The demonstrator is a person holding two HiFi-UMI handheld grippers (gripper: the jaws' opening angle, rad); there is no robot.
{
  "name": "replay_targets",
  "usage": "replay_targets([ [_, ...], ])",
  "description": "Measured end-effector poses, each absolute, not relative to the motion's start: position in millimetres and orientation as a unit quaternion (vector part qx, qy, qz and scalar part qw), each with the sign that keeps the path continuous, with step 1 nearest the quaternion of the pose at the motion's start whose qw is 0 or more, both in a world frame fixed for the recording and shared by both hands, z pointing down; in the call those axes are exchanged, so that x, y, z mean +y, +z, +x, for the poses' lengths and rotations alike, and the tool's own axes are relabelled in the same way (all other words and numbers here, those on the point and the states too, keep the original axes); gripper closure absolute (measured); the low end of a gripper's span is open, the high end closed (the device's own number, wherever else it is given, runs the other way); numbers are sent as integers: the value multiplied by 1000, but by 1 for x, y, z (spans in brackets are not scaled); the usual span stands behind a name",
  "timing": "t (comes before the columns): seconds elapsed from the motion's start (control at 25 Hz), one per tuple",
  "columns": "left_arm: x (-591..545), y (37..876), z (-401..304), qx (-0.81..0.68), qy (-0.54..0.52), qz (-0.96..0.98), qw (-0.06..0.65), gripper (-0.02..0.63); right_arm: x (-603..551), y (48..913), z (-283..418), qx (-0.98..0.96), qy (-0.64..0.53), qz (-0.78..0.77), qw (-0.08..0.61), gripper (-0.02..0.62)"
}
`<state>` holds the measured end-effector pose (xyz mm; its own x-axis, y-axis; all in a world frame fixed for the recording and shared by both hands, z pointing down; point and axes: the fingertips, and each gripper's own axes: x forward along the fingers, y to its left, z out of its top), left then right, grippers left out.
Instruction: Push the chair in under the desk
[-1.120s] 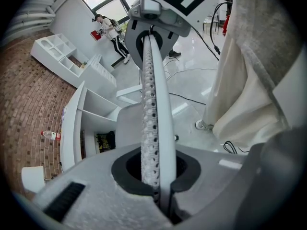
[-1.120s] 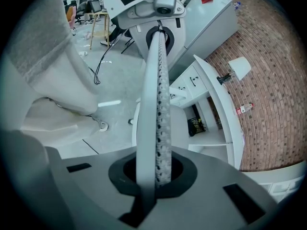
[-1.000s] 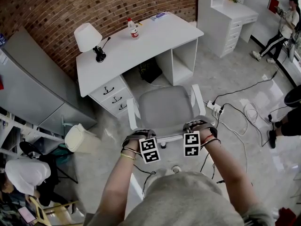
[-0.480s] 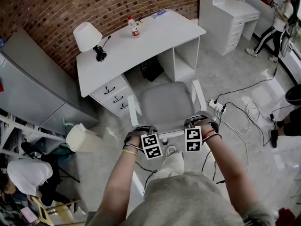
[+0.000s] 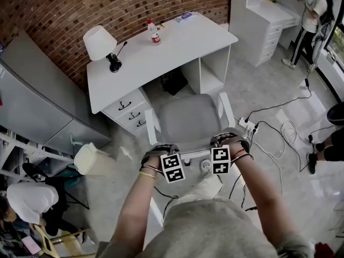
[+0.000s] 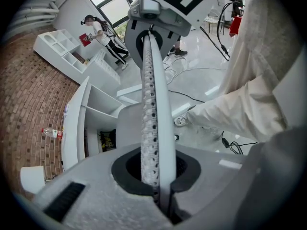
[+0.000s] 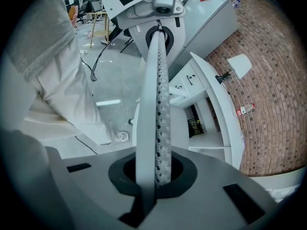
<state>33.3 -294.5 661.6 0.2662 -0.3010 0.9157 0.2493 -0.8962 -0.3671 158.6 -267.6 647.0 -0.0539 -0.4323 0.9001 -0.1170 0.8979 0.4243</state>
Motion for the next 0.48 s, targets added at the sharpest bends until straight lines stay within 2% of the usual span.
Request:
replay_targets([
  [0.48,-321,661,43,28,-610,-761,220,588,-296,645,169,-720,-129,182,657,586],
])
